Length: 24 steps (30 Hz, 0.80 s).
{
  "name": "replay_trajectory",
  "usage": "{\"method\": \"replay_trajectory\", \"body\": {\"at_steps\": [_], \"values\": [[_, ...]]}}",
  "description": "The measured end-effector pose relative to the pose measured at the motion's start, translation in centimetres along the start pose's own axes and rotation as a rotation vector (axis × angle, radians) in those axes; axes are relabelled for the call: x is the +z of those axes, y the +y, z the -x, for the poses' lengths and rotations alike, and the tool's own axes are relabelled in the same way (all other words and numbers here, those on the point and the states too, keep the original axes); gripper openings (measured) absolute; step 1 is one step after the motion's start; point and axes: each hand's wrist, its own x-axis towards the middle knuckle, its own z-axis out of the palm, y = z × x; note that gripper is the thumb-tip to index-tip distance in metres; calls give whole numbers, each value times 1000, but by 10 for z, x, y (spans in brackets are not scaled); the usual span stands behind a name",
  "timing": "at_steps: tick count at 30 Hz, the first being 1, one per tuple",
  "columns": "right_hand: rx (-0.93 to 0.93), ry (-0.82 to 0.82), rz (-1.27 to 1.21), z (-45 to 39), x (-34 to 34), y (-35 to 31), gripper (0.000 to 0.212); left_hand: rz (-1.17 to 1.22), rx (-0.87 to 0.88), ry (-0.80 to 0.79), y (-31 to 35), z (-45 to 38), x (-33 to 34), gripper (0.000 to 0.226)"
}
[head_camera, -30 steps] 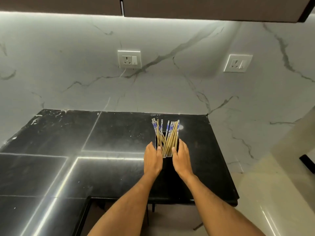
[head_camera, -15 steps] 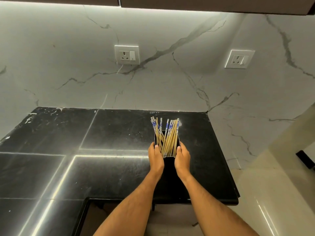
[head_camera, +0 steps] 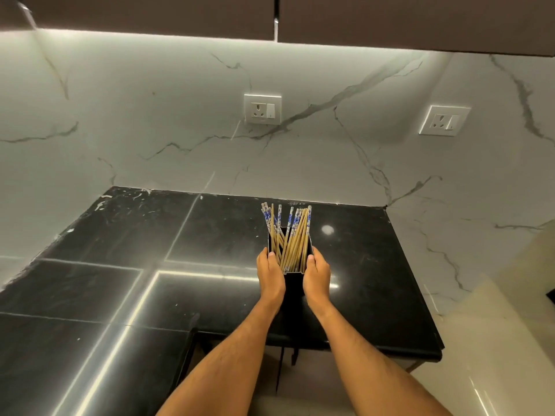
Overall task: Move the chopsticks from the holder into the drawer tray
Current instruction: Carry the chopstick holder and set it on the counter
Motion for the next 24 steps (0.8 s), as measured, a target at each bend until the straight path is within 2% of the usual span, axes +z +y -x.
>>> {"method": "replay_trajectory", "body": {"at_steps": [7, 15, 18, 24], "values": [[-65, -101, -25, 45, 56, -31, 38, 10, 87, 99, 19, 11, -81, 37], [-119, -353, -78, 126, 119, -61, 38, 49, 137, 382, 29, 57, -189, 32], [-138, -501, -111, 168, 128, -66, 40, 54, 153, 523, 27, 95, -225, 35], [-166, -669, -112, 253, 140, -71, 41, 91, 83, 711, 18, 172, -285, 55]]}}
